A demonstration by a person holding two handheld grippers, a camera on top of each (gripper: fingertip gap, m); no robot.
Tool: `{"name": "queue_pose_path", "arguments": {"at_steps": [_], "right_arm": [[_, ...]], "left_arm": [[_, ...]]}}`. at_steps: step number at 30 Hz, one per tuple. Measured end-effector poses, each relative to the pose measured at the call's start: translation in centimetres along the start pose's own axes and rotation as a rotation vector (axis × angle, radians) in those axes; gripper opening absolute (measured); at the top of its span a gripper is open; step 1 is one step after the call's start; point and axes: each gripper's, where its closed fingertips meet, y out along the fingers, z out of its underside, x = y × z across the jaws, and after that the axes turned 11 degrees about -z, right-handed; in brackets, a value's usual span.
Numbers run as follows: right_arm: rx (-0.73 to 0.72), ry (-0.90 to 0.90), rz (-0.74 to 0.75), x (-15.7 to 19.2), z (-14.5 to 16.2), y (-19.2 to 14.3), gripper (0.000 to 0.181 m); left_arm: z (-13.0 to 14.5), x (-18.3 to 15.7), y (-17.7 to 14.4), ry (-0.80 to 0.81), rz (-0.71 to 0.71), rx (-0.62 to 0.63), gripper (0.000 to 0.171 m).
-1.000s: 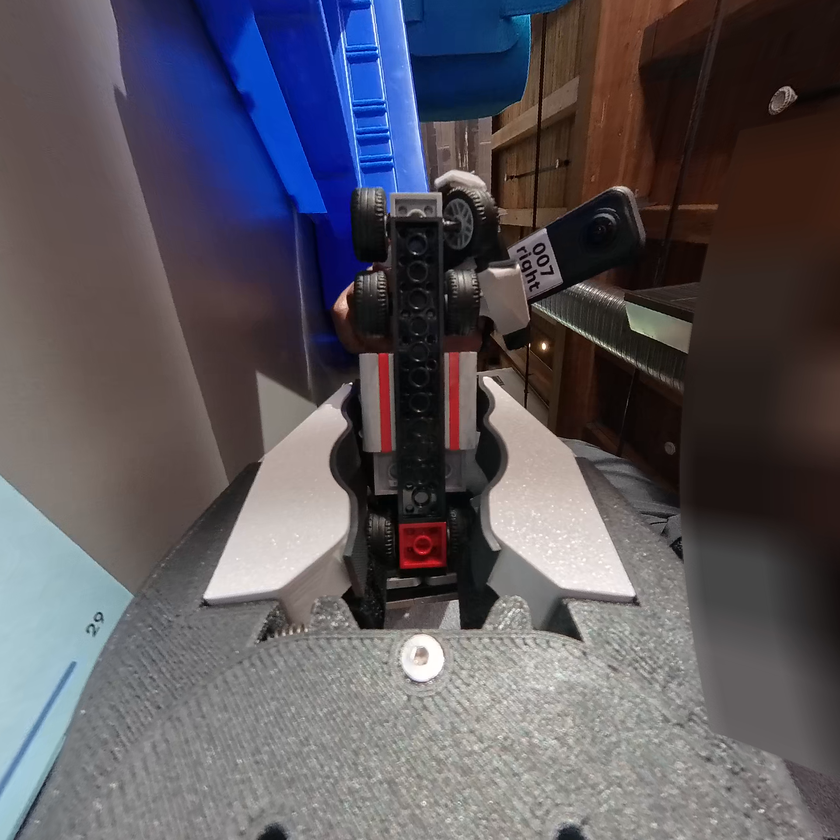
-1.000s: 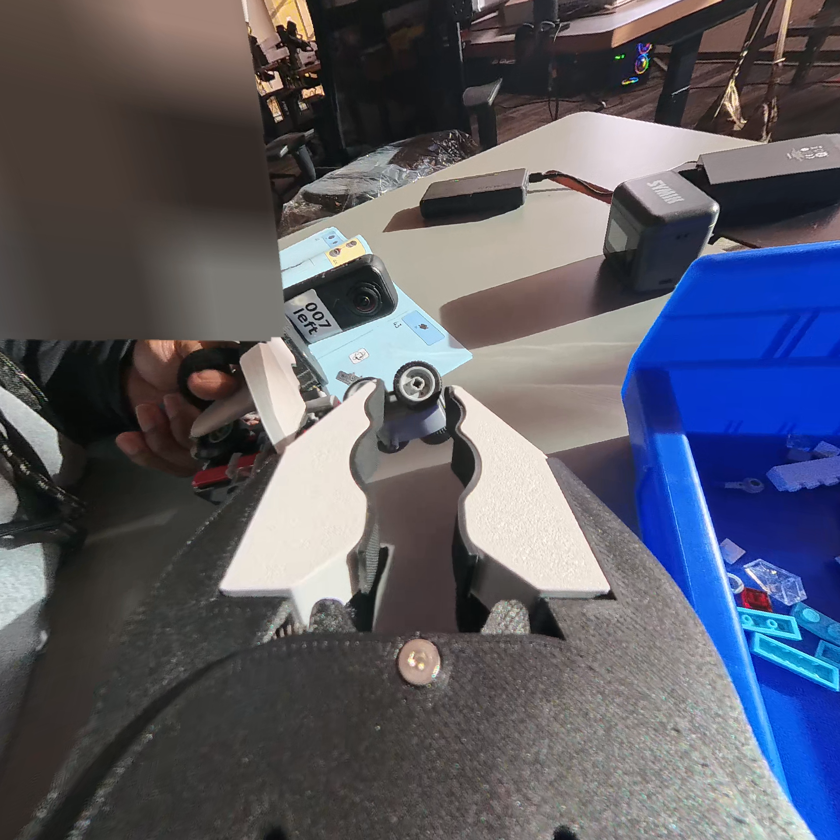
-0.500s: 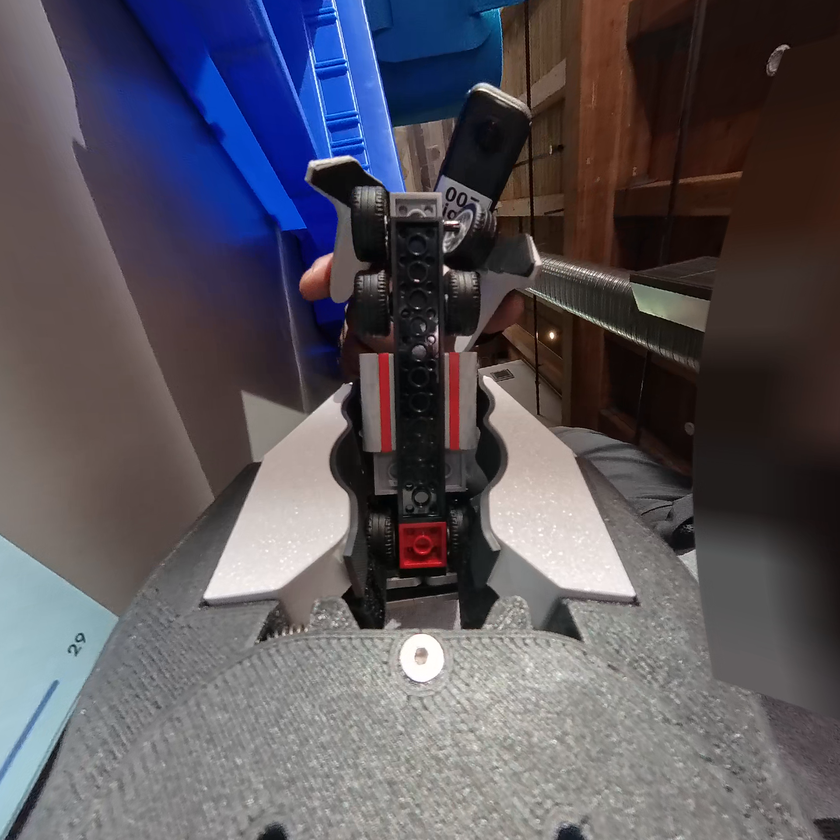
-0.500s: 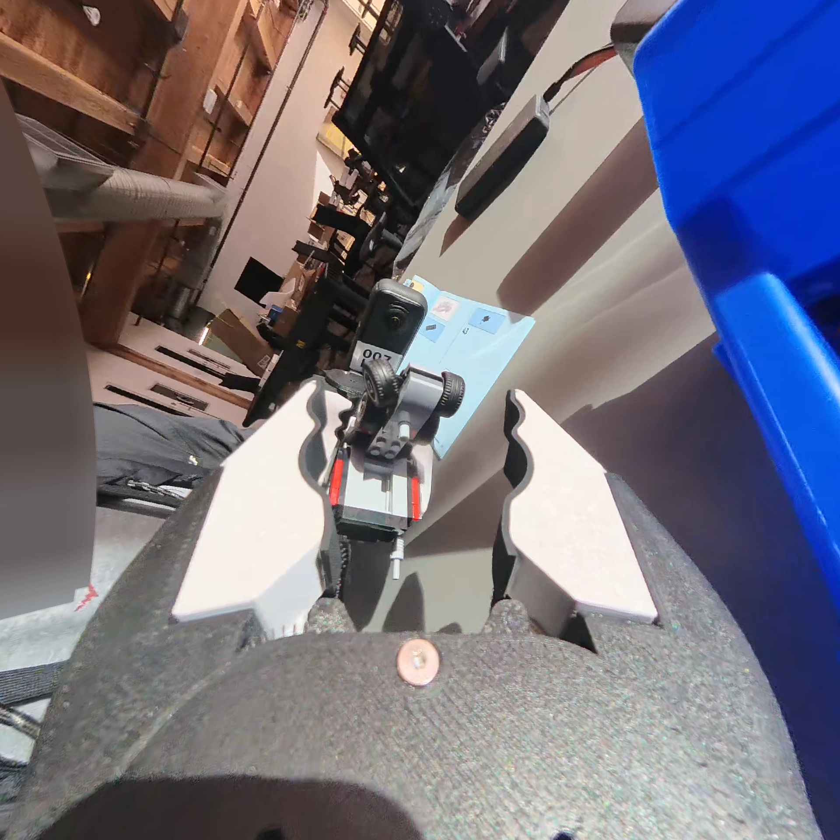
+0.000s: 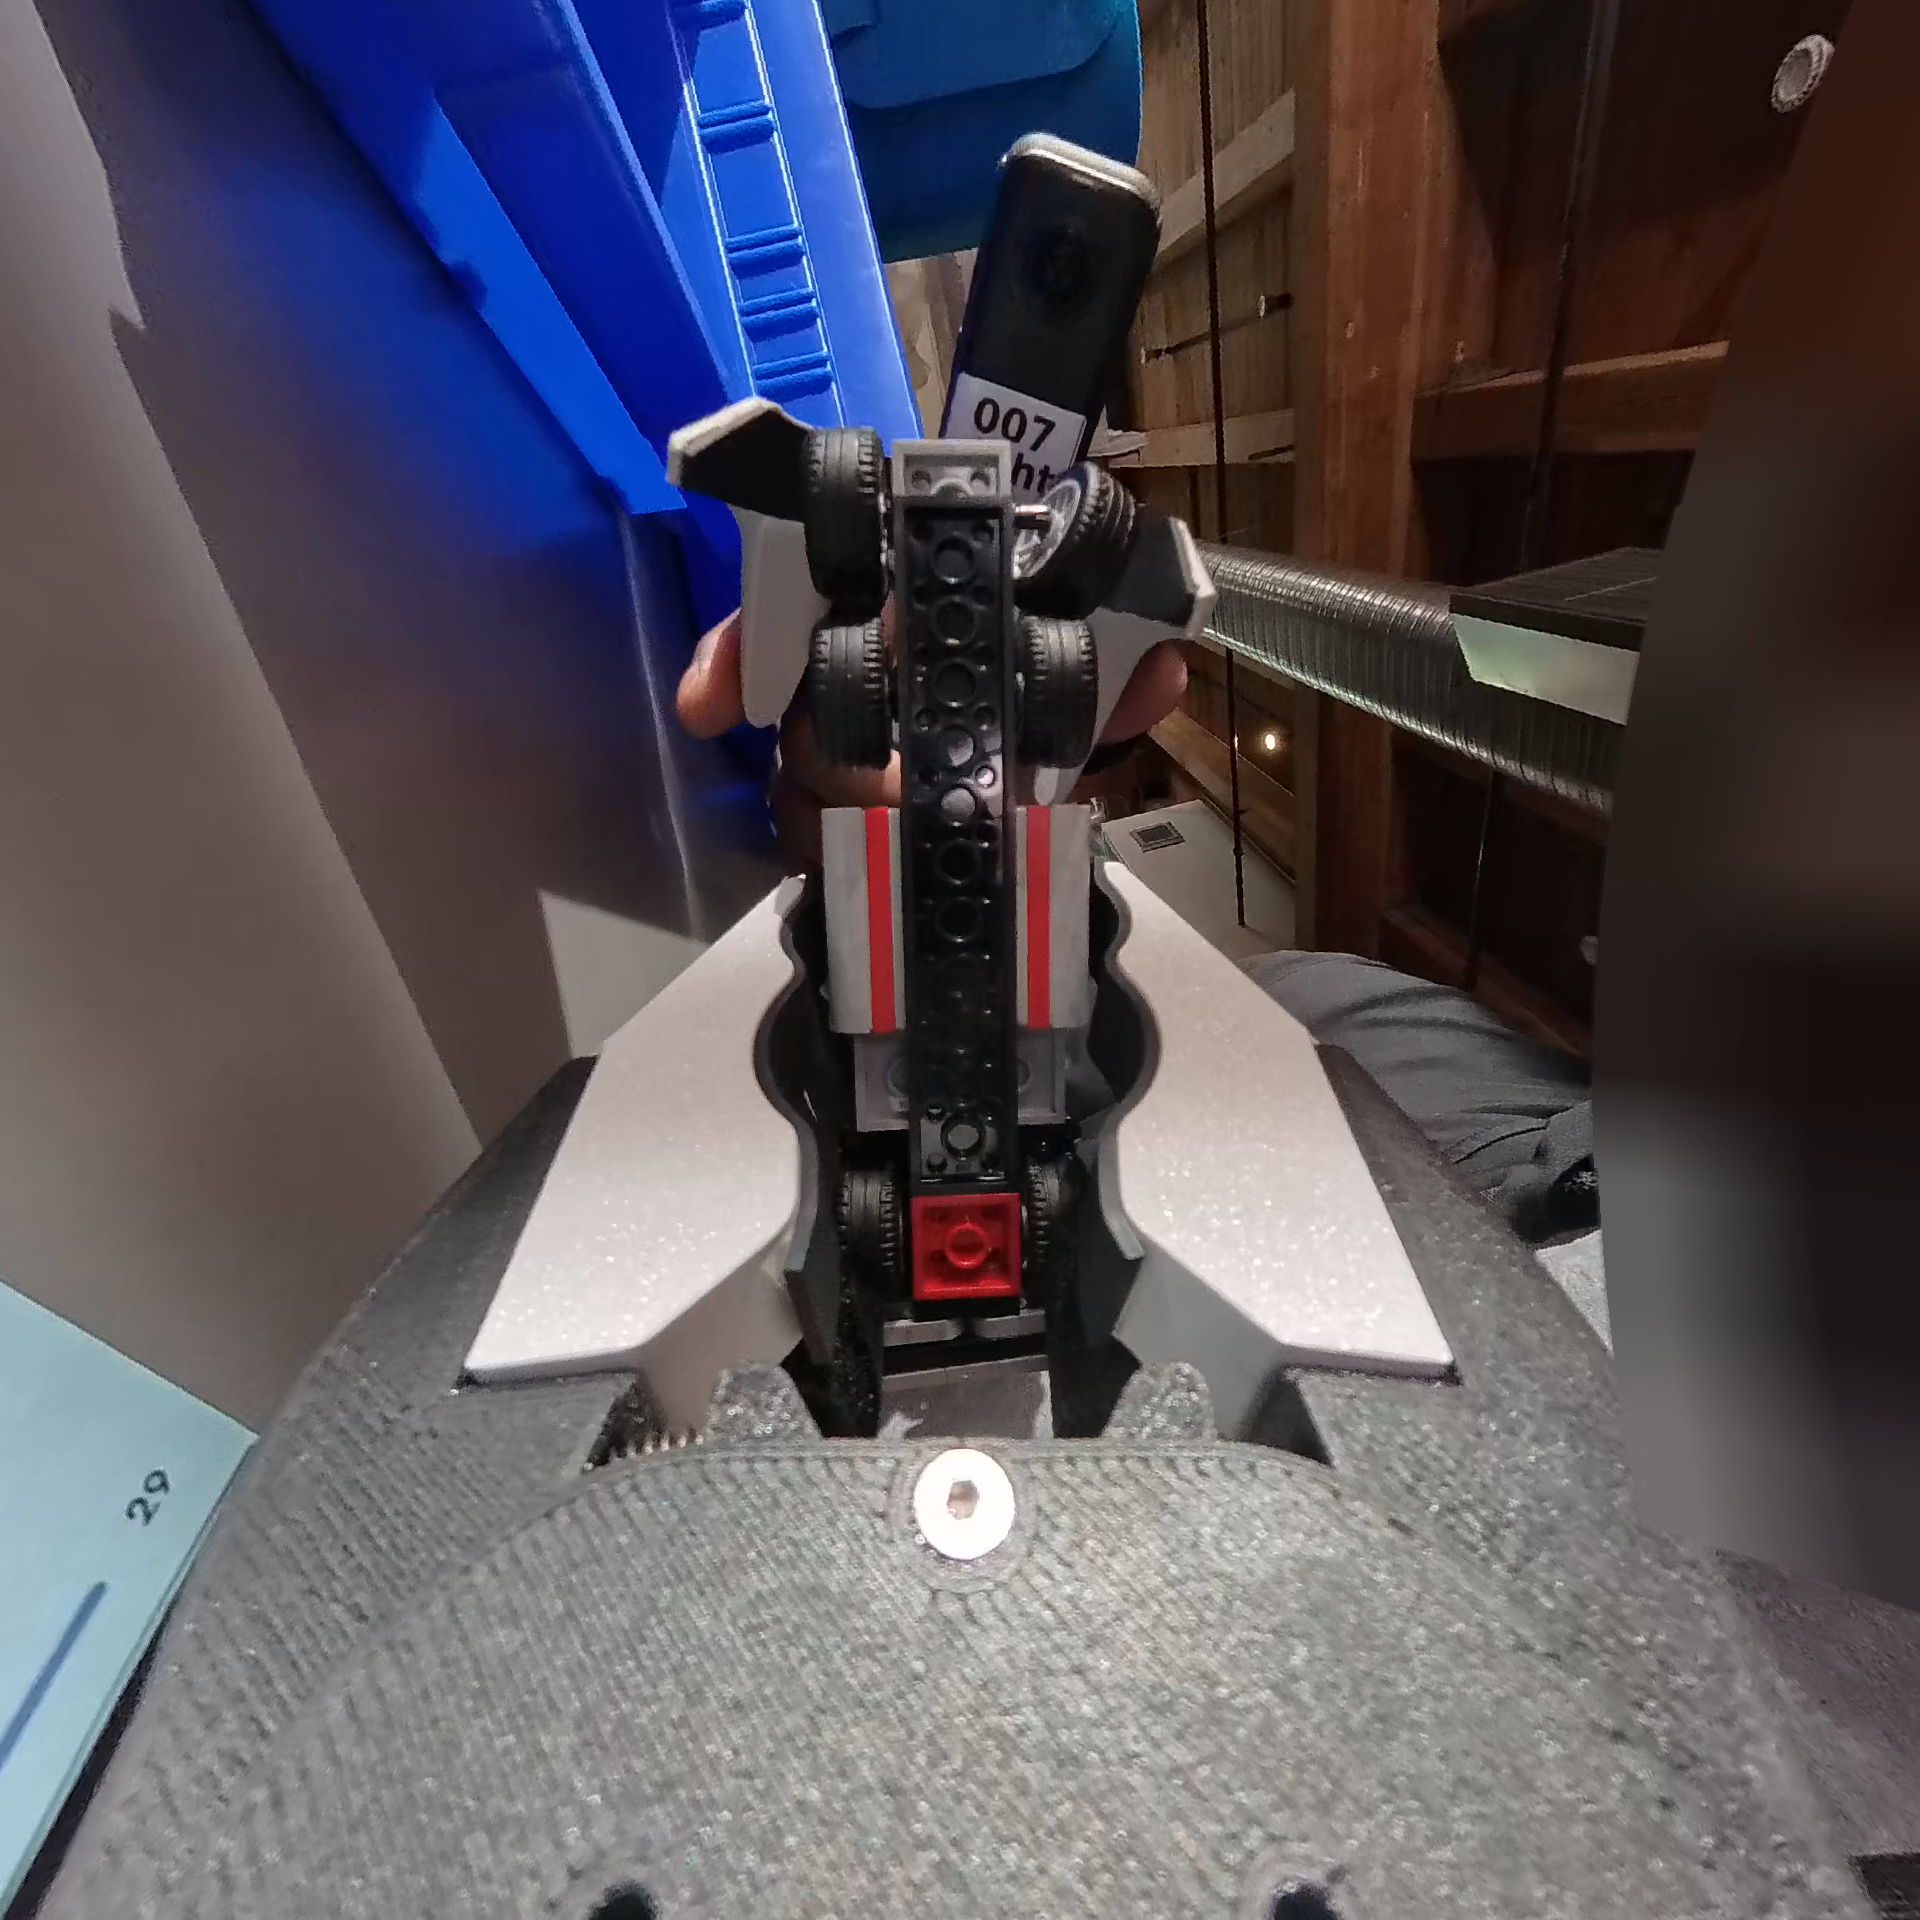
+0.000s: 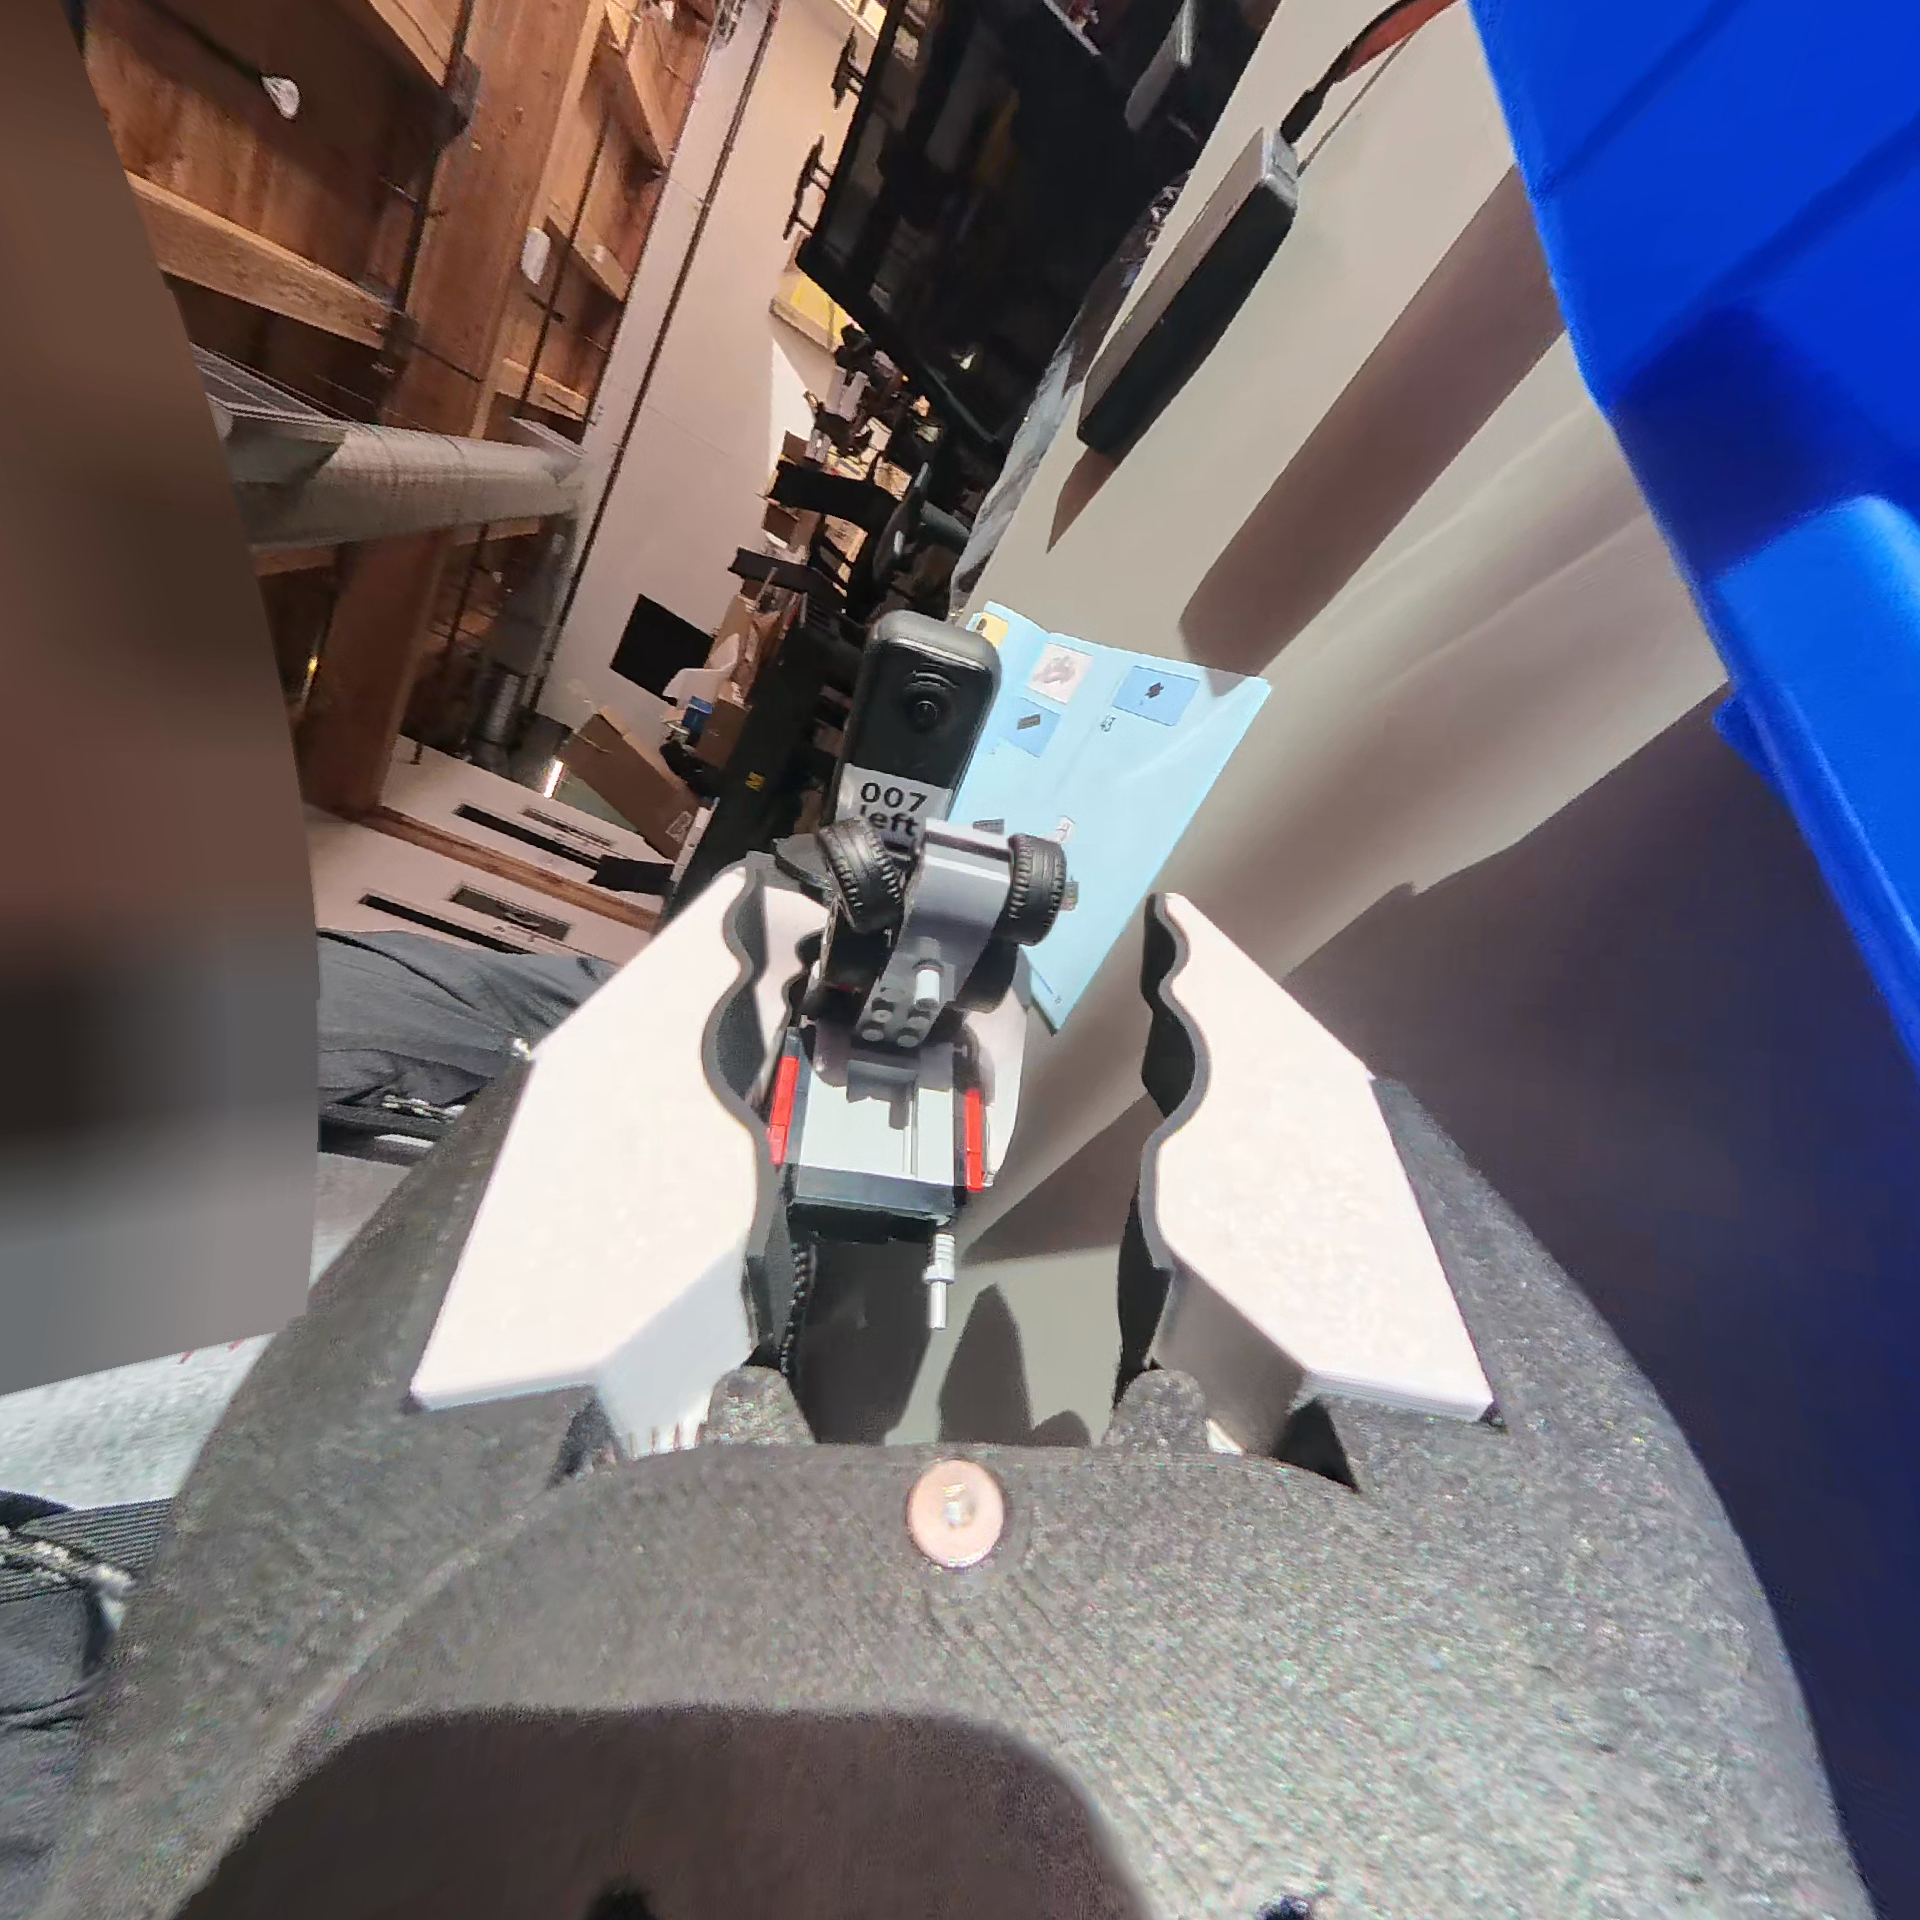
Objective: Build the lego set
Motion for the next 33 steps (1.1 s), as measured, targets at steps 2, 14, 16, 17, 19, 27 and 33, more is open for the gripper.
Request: {"name": "queue_pose_path", "arguments": {"at_steps": [2,14,16,17,19,27,33], "right_arm": [[-0.005,0.018,-0.03,0.48,0.0,0.16,0.074],[-0.025,0.06,-0.08,1.02,0.11,0.43,0.052],[-0.029,0.055,-0.079,1.03,0.05,0.4,0.049],[-0.034,0.053,-0.08,1.03,-0.01,0.36,0.048],[-0.04,0.054,-0.086,1.09,-0.06,0.35,0.046],[-0.051,-0.002,-0.078,1.02,-0.2,0.57,0.047],[-0.075,-0.061,-0.042,0.56,-0.48,0.75,0.047]], "left_arm": [[0.07,-0.12,0.01,0.008,0.004,0.003,0.05],[0.77,-0.44,0.29,0.07,-0.006,0.03,0.05],[0.78,-0.33,0.31,0.081,-0.015,0.029,0.05],[0.8,-0.36,0.31,0.088,-0.016,0.03,0.05],[0.77,-0.39,0.3,0.106,-0.025,0.028,0.05],[0.59,-0.55,0.21,0.081,-0.005,0.023,0.05],[0.12,-0.89,-0.01,-0.025,0.067,0.011,0.05]]}}
